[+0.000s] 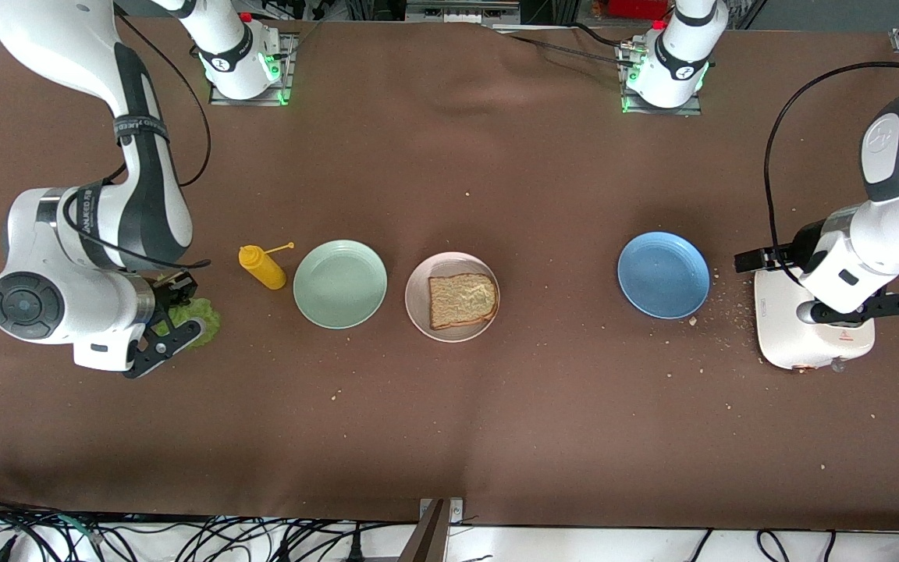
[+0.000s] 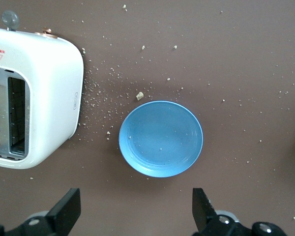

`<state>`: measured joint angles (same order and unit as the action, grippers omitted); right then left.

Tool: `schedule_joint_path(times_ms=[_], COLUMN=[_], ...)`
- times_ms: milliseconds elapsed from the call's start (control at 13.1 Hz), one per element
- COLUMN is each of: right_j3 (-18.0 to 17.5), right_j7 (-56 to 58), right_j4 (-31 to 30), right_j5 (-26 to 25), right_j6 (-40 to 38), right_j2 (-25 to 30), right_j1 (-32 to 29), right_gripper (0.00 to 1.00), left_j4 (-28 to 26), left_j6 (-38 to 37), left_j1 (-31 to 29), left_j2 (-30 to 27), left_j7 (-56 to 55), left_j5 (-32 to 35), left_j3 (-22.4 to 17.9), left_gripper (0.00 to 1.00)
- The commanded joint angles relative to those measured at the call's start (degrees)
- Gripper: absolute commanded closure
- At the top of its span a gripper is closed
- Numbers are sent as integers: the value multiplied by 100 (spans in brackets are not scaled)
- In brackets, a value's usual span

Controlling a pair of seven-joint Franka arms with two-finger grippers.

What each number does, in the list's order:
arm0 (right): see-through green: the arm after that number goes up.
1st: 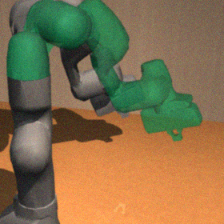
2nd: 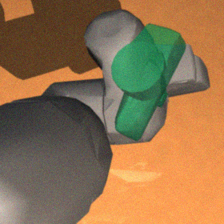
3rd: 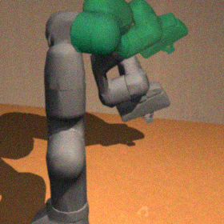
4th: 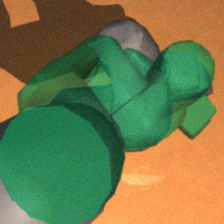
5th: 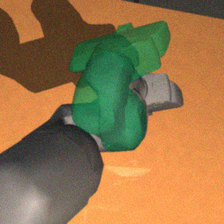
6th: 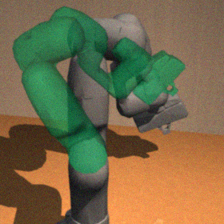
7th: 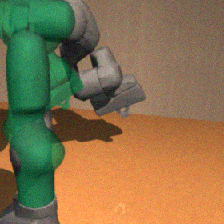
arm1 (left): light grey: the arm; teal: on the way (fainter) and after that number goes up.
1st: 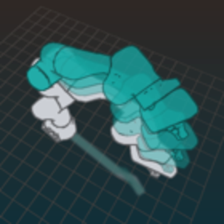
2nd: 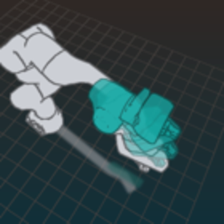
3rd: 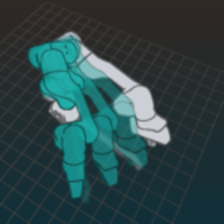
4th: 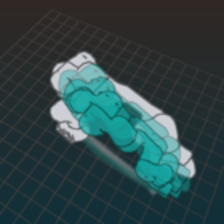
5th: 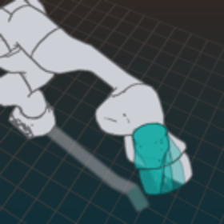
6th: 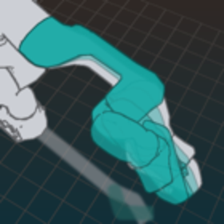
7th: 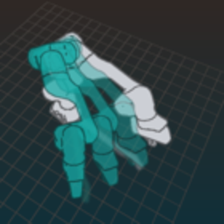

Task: Make sandwich in beige plate with both arms
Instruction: 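Carry the lettuce leaf with the right gripper over the beige plate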

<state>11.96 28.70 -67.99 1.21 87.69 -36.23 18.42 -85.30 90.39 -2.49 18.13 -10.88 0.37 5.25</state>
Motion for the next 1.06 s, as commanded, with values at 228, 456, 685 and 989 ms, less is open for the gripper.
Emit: schedule_joint_path(times_ms=[228,456,685,989], right_j3=[-45,-62,-62,-62], right_j7=[-2082,-2824,-3431,-3722], right_j4=[506,515,471,401], right_j5=[132,1387,2774,3824], right_j6=[-675,-509,-166,536], right_j2=[63,81,-120,-595], right_j1=[969,1102,1103,1111], right_gripper=[100,100,100,100], left_j4=[13,13,13,4], left_j6=[14,14,14,22], left_j1=[3,3,-6,-50], left_j2=[-3,6,15,15], left_j7=[-46,-46,-46,16], left_j5=[192,192,201,209], left_j3=[12,12,12,-6], left_gripper=[0,0,0,0])
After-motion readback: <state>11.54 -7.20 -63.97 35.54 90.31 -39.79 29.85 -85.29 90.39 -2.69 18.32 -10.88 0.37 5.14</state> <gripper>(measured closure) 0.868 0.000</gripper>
